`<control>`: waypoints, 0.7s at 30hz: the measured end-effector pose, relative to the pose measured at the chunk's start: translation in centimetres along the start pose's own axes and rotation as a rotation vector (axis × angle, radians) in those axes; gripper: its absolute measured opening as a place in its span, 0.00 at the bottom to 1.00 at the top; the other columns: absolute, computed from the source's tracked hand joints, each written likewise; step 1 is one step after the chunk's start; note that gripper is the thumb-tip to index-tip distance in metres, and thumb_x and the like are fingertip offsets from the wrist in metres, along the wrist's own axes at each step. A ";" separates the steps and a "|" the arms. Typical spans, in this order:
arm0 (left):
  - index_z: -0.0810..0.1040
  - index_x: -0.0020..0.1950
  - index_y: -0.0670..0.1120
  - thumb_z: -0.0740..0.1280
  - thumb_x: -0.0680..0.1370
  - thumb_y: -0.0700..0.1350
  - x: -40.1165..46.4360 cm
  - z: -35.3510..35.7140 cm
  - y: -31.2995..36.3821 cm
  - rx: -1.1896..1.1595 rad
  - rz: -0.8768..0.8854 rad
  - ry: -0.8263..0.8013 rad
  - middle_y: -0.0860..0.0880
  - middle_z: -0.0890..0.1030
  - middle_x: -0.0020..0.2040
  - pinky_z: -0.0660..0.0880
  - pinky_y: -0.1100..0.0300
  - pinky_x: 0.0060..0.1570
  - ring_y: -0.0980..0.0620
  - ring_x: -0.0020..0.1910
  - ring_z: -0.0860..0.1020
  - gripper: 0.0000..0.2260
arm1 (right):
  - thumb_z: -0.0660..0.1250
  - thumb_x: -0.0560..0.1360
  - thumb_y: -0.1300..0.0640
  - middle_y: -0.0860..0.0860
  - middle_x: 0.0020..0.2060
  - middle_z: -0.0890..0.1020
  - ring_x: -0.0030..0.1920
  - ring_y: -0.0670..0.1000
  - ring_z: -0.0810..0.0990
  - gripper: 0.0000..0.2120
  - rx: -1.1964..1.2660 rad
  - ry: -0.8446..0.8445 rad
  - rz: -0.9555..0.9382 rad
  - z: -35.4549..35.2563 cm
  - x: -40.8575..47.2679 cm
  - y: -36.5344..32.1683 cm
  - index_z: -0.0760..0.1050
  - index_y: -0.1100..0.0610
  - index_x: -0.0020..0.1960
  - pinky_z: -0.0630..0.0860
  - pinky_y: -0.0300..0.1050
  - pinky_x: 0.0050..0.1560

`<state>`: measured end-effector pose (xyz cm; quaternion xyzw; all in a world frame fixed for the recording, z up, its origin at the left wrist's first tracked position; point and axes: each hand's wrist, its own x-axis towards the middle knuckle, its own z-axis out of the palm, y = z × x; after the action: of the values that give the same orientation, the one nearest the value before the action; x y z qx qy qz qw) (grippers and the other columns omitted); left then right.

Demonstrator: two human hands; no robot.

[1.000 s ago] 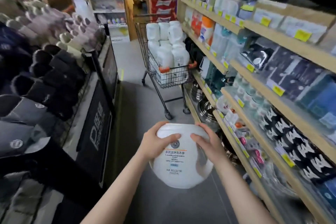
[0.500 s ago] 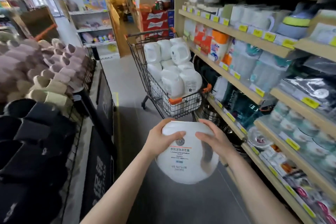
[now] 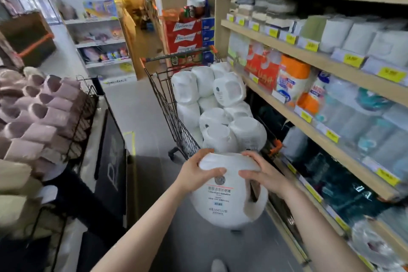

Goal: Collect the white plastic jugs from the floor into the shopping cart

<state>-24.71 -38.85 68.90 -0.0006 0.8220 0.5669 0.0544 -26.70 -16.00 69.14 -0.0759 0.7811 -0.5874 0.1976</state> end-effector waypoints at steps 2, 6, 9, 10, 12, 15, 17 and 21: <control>0.73 0.60 0.59 0.76 0.56 0.65 4.8 -1.4 0.5 0.009 -0.011 0.000 0.54 0.79 0.55 0.78 0.53 0.56 0.55 0.52 0.80 0.34 | 0.76 0.52 0.35 0.45 0.60 0.73 0.60 0.49 0.74 0.38 -0.045 -0.028 0.010 -1.6 5.0 -1.4 0.69 0.38 0.60 0.74 0.50 0.61; 0.75 0.56 0.60 0.78 0.54 0.60 13.1 -3.9 1.7 -0.042 0.014 0.034 0.52 0.81 0.55 0.77 0.59 0.56 0.57 0.52 0.80 0.32 | 0.73 0.52 0.38 0.43 0.61 0.71 0.60 0.48 0.72 0.38 -0.027 -0.005 -0.039 -4.0 12.6 -4.8 0.69 0.42 0.61 0.73 0.39 0.50; 0.74 0.57 0.57 0.79 0.54 0.58 18.4 -5.6 2.4 -0.050 0.063 0.005 0.52 0.81 0.53 0.78 0.60 0.52 0.58 0.50 0.80 0.33 | 0.76 0.51 0.41 0.46 0.59 0.74 0.59 0.50 0.74 0.37 0.003 0.057 -0.117 -5.1 17.2 -6.0 0.71 0.41 0.58 0.73 0.44 0.56; 0.73 0.58 0.55 0.79 0.54 0.56 20.1 -6.3 2.7 -0.046 0.089 -0.021 0.52 0.81 0.52 0.78 0.63 0.49 0.60 0.49 0.80 0.34 | 0.77 0.50 0.43 0.48 0.58 0.75 0.59 0.50 0.75 0.37 0.009 0.086 -0.136 -5.3 18.8 -6.3 0.71 0.41 0.57 0.74 0.46 0.58; 0.71 0.60 0.51 0.80 0.55 0.54 23.7 -7.7 2.9 -0.023 0.137 -0.079 0.52 0.80 0.53 0.77 0.65 0.47 0.61 0.49 0.80 0.36 | 0.78 0.49 0.43 0.48 0.57 0.76 0.58 0.50 0.77 0.37 -0.008 0.149 -0.176 -5.8 21.8 -6.7 0.71 0.42 0.57 0.75 0.45 0.57; 0.67 0.66 0.54 0.81 0.56 0.57 29.7 -9.8 2.3 0.104 0.227 -0.161 0.52 0.76 0.60 0.76 0.56 0.58 0.57 0.59 0.76 0.42 | 0.78 0.50 0.42 0.49 0.56 0.76 0.56 0.48 0.76 0.37 -0.077 0.261 -0.233 -5.9 26.2 -7.0 0.71 0.39 0.57 0.76 0.43 0.55; 0.62 0.70 0.56 0.81 0.57 0.58 34.1 -11.4 2.2 0.222 0.272 -0.228 0.56 0.72 0.65 0.70 0.60 0.65 0.58 0.64 0.72 0.47 | 0.78 0.50 0.40 0.49 0.56 0.75 0.57 0.47 0.75 0.37 -0.147 0.348 -0.263 -5.9 29.6 -7.1 0.70 0.36 0.57 0.74 0.44 0.57; 0.56 0.75 0.55 0.82 0.58 0.55 42.4 -14.2 2.5 0.457 0.381 -0.381 0.58 0.67 0.67 0.60 0.76 0.59 0.62 0.64 0.65 0.52 | 0.75 0.49 0.37 0.42 0.55 0.72 0.56 0.33 0.68 0.39 -0.279 0.446 -0.284 -5.2 35.8 -7.7 0.67 0.37 0.58 0.64 0.24 0.52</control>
<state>-68.29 -48.62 72.36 0.2708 0.8881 0.3580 0.0990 -62.19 -26.28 69.83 -0.0798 0.8599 -0.4985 -0.0754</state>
